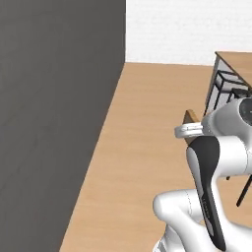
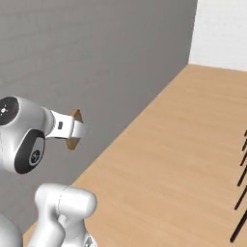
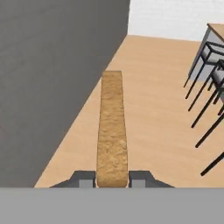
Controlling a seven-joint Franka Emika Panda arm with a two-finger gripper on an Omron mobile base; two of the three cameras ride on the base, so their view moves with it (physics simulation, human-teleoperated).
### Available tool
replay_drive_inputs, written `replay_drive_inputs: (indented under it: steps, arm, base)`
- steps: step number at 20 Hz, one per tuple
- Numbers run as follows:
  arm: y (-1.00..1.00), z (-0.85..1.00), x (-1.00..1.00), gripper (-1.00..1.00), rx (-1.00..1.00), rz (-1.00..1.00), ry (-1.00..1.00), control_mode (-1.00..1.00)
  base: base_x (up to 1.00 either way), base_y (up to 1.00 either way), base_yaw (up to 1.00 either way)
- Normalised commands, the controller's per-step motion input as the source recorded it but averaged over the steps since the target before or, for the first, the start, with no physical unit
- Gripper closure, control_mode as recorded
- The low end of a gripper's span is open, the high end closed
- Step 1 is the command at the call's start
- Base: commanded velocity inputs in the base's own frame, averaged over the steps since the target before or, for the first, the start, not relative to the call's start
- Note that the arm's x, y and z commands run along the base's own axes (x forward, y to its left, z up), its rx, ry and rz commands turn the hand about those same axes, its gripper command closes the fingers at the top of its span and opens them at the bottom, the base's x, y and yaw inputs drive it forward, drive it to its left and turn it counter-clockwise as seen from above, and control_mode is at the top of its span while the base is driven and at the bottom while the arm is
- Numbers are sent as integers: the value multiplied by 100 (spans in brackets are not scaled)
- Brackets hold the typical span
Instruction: Start the toaster. Once the lever pops up, take the bread to the plate on the dining counter.
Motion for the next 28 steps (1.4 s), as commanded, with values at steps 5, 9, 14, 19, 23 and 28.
replay_drive_inputs:
  steps: [5, 9, 14, 19, 23, 28]
  arm:
    - [0, 0, 0, 100, 0, 0, 0, 100]
    - [0, 0, 0, 100, 0, 0, 0, 100]
    - [0, 0, 0, 100, 0, 0, 0, 100]
    - [0, 0, 0, 100, 0, 0, 0, 100]
    - [0, 0, 0, 100, 0, 0, 0, 100]
    - [0, 0, 0, 100, 0, 0, 0, 100]
  base:
    - [84, 44, -64]
    - [95, 43, -59]
    - [95, 42, -59]
    - [98, 44, -56]
    - [100, 51, -54]
    - [96, 49, -59]
